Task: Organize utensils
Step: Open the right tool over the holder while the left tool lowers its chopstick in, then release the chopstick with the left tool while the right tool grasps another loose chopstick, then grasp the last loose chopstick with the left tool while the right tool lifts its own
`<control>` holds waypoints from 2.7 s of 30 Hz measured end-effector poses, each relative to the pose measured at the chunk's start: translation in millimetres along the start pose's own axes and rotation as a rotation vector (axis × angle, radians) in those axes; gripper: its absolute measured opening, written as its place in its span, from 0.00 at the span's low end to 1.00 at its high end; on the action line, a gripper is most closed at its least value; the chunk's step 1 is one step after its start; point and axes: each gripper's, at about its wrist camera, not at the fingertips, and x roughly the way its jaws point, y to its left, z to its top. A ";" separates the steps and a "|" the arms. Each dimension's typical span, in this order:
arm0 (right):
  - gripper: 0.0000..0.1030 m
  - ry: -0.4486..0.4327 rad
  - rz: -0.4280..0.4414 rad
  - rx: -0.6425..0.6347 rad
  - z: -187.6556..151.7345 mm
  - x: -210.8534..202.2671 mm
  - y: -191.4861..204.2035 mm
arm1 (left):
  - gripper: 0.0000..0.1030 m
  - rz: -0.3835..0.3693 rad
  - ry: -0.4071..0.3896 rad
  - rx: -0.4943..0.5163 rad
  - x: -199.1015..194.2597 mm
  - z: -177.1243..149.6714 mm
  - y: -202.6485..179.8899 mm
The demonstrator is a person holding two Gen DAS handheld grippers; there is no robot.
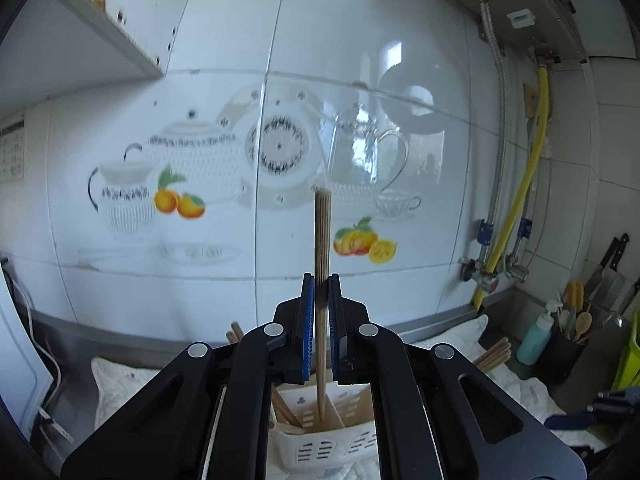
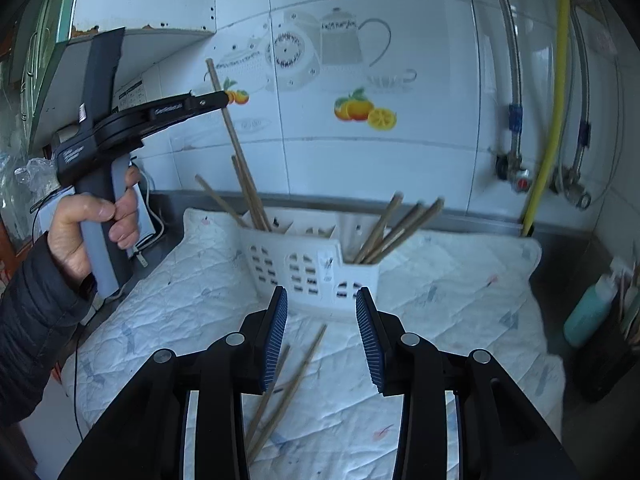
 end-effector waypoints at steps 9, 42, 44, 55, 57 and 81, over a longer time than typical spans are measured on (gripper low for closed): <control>0.29 0.080 -0.004 0.082 -68.1 15.7 14.4 | 0.08 -0.009 0.069 -0.015 6.3 -20.5 6.3; 0.08 0.282 0.001 0.258 -143.9 93.8 45.4 | 0.49 0.064 0.184 -0.055 -120.0 -140.9 21.9; 0.07 0.277 -0.008 0.249 -144.0 91.1 46.0 | 0.49 0.060 0.210 -0.068 -122.4 -152.7 21.5; 0.07 0.229 -0.046 0.234 -152.1 51.4 34.9 | 0.49 -0.022 0.361 -0.114 -127.9 -215.7 -24.1; 0.07 0.221 -0.048 0.239 -155.5 43.3 31.6 | 0.49 -0.041 0.393 -0.131 -125.7 -226.6 -35.0; 0.07 0.195 -0.029 0.302 -183.5 13.3 2.6 | 0.22 -0.036 0.579 -0.086 -81.4 -286.6 -99.1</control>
